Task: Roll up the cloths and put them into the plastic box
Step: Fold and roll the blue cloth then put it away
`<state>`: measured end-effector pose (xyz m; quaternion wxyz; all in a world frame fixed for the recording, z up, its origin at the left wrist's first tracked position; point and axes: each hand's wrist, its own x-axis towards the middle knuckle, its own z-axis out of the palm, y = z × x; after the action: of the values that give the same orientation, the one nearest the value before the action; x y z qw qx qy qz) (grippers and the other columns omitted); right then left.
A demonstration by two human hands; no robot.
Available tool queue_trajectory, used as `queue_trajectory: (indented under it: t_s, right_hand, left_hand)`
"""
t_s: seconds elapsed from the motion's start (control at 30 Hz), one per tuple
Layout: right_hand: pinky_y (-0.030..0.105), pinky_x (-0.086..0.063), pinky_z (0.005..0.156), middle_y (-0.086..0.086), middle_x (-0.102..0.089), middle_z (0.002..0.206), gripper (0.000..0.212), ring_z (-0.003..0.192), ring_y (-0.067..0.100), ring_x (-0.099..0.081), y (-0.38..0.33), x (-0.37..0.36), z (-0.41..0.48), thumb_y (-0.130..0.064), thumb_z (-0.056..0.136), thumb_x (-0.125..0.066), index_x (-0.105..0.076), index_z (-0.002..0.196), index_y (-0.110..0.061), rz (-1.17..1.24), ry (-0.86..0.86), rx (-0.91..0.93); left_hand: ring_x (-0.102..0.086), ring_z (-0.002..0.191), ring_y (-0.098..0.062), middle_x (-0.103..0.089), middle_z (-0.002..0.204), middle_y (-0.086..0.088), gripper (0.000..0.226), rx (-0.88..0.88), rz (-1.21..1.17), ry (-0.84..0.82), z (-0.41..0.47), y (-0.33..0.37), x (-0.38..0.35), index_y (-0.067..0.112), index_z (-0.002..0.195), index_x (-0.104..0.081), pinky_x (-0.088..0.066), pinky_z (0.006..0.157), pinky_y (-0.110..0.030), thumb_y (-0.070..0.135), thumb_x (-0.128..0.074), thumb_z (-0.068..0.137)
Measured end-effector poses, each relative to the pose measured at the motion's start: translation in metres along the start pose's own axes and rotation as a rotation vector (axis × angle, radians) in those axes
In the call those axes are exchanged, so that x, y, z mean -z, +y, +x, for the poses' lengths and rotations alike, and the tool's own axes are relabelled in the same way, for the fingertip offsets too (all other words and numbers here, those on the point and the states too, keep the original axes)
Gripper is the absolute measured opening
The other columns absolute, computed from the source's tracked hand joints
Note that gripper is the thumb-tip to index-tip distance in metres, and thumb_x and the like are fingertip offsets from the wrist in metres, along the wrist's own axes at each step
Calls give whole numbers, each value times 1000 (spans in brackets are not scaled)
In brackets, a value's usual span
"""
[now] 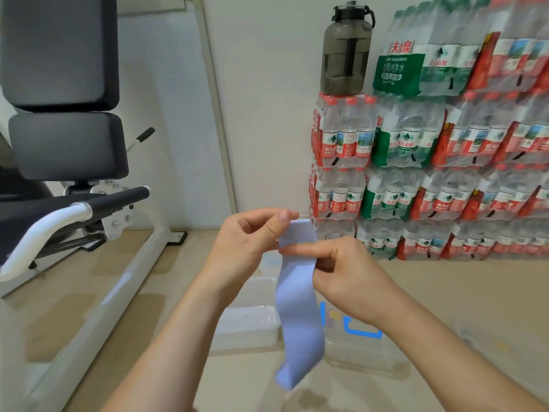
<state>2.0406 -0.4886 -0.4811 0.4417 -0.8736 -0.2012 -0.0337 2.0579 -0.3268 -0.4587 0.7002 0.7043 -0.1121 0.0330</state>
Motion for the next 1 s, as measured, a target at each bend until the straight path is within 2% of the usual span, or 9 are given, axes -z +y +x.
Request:
queue_trajectory:
  t_s: [0.07,0.13,0.2,0.3,0.47,0.57,0.77,0.9,1.0]
  right_hand:
    - [39,-57,73,-6,-76,87,53,74,17,-69,0,-1,0,-5,80,-52,-67,107,-47,24,-3,23]
    - [47,-55,81,-7,-76,97,51,89,24,-70,-2,1,-2,-2,81,-52,-70,104,-43,51,-24,41]
    - [55,-53,82,0,-76,95,53,88,37,-67,-3,7,-2,9,76,-45,-73,93,-32,179,-18,40]
    - [42,-55,73,2,-73,88,27,76,26,-67,-8,17,0,8,74,-52,-59,87,-15,612,100,-75]
    - [8,-41,52,-14,-69,61,10,54,-4,-59,-7,16,3,-9,86,-66,-71,90,-17,452,307,-33]
    - [8,-41,50,-18,-66,57,14,50,-5,-57,-7,17,4,-7,85,-67,-72,84,-20,382,376,0]
    - [22,-51,67,-11,-69,75,9,69,2,-60,-3,25,6,-18,86,-66,-74,87,-24,66,426,-39]
    - [21,-49,50,6,-73,80,10,65,3,-61,-8,24,6,-10,89,-63,-71,92,-15,419,337,-121]
    - [20,-51,49,19,-73,91,15,76,15,-67,-9,21,6,-4,88,-62,-71,100,-9,666,299,-175]
  left_hand:
    - [-67,76,-7,-76,79,2,21,-47,44,36,-1,1,0,12,87,-75,-55,72,-21,27,-71,73]
    - [-66,65,-3,-74,69,7,5,-92,82,74,-2,3,-2,12,82,-75,-52,61,-16,10,-70,80]
    - [-64,59,-2,-72,63,10,13,-138,145,103,-2,4,-3,15,78,-74,-50,57,-15,6,-67,83]
    - [-63,56,-3,-71,61,12,16,-153,183,104,-3,7,-4,17,77,-74,-49,56,-15,6,-66,84]
    - [-59,52,1,-70,58,11,17,-134,182,34,-5,9,-12,19,77,-74,-49,53,-14,5,-67,83]
    - [-63,58,-6,-74,66,3,14,-122,171,36,-5,8,-13,16,81,-75,-55,57,-21,3,-69,81]
    - [-70,72,-16,-76,81,-7,16,-71,118,9,-5,9,-15,9,92,-75,-60,69,-32,0,-67,83]
    - [-67,65,-14,-74,68,-1,14,-72,60,67,-5,7,-18,9,85,-74,-60,64,-30,-2,-67,82]
    - [-62,61,-13,-67,62,1,15,-94,52,106,-4,4,-20,8,83,-73,-57,62,-29,-5,-65,82]
